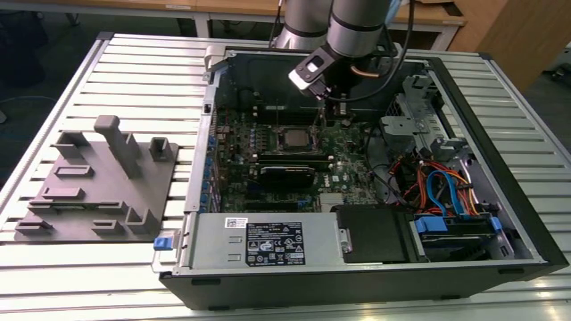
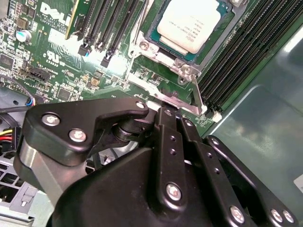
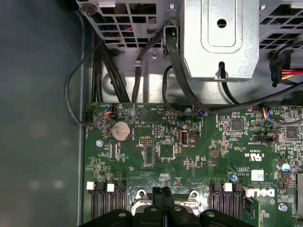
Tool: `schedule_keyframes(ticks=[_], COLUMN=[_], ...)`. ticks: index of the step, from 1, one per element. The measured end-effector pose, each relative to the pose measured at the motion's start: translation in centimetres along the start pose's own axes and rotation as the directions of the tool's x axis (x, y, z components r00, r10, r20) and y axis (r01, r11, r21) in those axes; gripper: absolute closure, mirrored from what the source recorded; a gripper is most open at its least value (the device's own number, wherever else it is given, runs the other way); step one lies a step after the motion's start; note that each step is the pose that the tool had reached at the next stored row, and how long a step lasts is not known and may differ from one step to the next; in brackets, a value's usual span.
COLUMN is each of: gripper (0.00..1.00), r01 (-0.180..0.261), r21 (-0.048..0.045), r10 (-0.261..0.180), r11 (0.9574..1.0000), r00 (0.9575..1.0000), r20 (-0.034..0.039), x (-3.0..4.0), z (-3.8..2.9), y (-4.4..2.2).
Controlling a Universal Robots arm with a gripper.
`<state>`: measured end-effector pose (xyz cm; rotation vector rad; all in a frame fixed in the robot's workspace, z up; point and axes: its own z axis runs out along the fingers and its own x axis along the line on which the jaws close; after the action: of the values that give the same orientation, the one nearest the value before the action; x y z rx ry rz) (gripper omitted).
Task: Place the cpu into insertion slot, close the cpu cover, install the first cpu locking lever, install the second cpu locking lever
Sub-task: 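Close the cpu cover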
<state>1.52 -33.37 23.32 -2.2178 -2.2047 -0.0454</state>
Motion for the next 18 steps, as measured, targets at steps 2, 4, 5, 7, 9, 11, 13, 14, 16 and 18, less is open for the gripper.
schedule_keyframes(ticks=[2,4,5,7,9,11,13,14,16,18], gripper=[0.9,0.9,0.9,0.9,0.9,0.9,0.9,0.9,0.9,0.9], r01=[0.0,0.0,0.0,0.0,0.0,0.0,0.0,0.0,0.0,0.0], r21=[0.0,0.0,0.0,0.0,0.0,0.0,0.0,0.0,0.0,0.0], r10=[0.0,0.0,0.0,0.0,0.0,0.0,0.0,0.0,0.0,0.0], r11=[1.0,1.0,1.0,1.0,1.0,1.0,1.0,1.0,1.0,1.0], r00=[1.0,1.0,1.0,1.0,1.0,1.0,1.0,1.0,1.0,1.0], r20=[0.0,0.0,0.0,0.0,0.0,-0.0001,-0.0001,-0.0001,0.0,0.0], x=[0.0,0.0,0.0,0.0,0.0,0.0,0.0,0.0,0.0,0.0], z=[0.0,0.0,0.0,0.0,0.0,0.0,0.0,0.0,0.0,0.0], y=[-0.09,-0.19,-0.25,-0.34,-0.42,-0.51,-0.62,-0.68,-0.81,-0.93])
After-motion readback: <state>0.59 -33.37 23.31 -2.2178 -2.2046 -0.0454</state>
